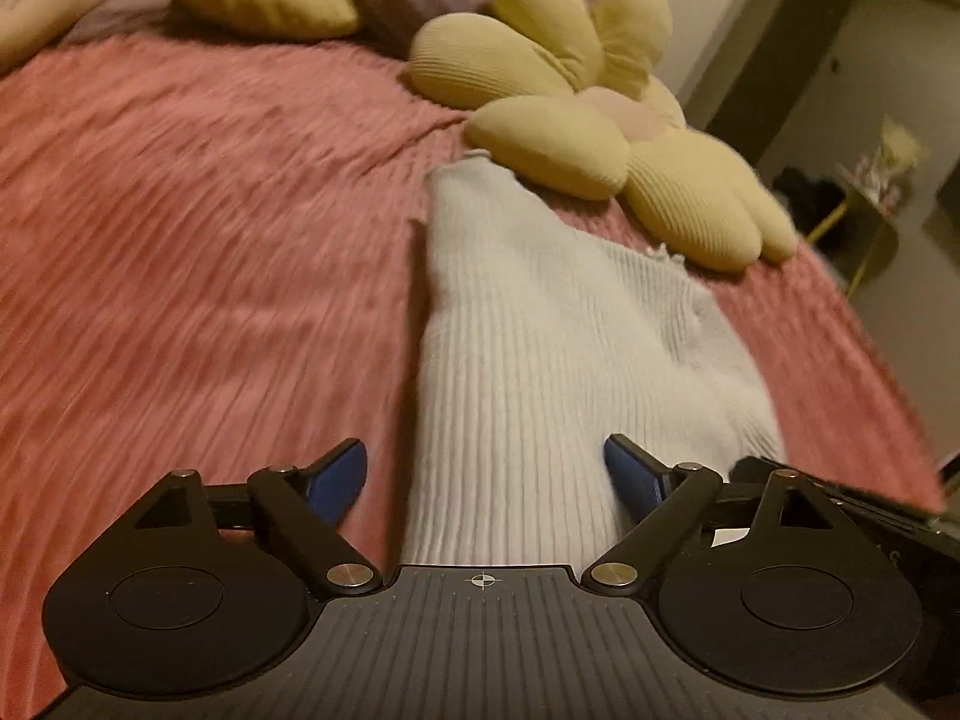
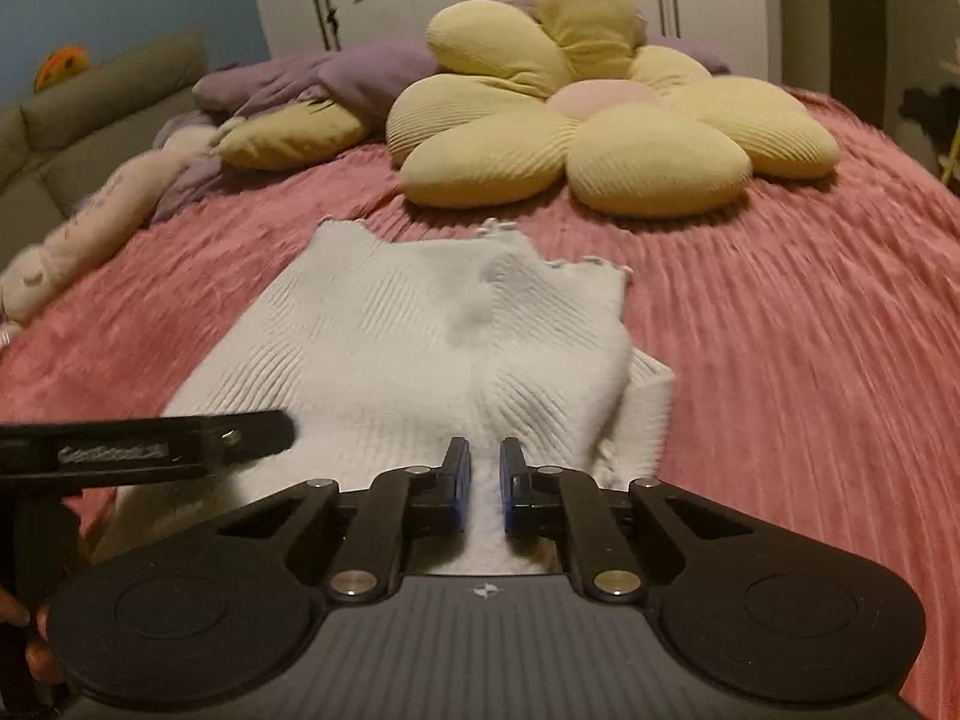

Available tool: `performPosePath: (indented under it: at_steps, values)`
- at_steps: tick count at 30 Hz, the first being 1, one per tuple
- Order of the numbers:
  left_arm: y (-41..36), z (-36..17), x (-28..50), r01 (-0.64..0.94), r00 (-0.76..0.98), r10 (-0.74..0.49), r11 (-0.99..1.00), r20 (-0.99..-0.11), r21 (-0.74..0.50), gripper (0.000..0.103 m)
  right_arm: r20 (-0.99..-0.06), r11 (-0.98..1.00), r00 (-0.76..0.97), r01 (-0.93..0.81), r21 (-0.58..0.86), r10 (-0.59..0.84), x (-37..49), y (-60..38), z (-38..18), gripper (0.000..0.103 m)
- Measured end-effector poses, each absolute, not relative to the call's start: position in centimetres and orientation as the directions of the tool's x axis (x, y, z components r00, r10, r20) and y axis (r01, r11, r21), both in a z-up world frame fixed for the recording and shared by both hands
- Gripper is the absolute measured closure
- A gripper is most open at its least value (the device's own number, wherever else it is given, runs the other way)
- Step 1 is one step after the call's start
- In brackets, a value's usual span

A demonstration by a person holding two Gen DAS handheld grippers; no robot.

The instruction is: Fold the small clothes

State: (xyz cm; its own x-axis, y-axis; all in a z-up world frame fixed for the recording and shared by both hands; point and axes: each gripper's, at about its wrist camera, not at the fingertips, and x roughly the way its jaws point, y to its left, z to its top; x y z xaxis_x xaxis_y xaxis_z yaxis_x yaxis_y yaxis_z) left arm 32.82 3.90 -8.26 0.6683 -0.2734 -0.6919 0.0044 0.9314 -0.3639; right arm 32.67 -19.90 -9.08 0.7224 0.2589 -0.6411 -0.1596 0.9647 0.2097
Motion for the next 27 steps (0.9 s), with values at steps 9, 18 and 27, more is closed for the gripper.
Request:
performPosePath:
  at_steps: [9, 18, 27]
  values:
    - [6.1, -7.8, 23.6, 0.064, 0.661, -0.319, 0.926, -0.68, -0.373, 0.008, -0.578, 0.765, 0.633, -0.035, 0.643, 0.515, 24.0, -25.4, -10.3, 0.049]
    - [4.5, -7.9, 22.9, 0.034, 0.651, -0.371, 0.886, -0.662, -0.463, 0.01, -0.476, 0.577, 0.655, 0.073, 0.813, 0.587, 23.6, -26.9, -12.1, 0.049]
    - [4.4, -8.7, 23.8, -0.007, 0.63, -0.26, 0.94, -0.732, -0.34, 0.013, -0.528, 0.63, 0.652, 0.099, 0.77, 0.544, 24.3, -26.1, -13.0, 0.071]
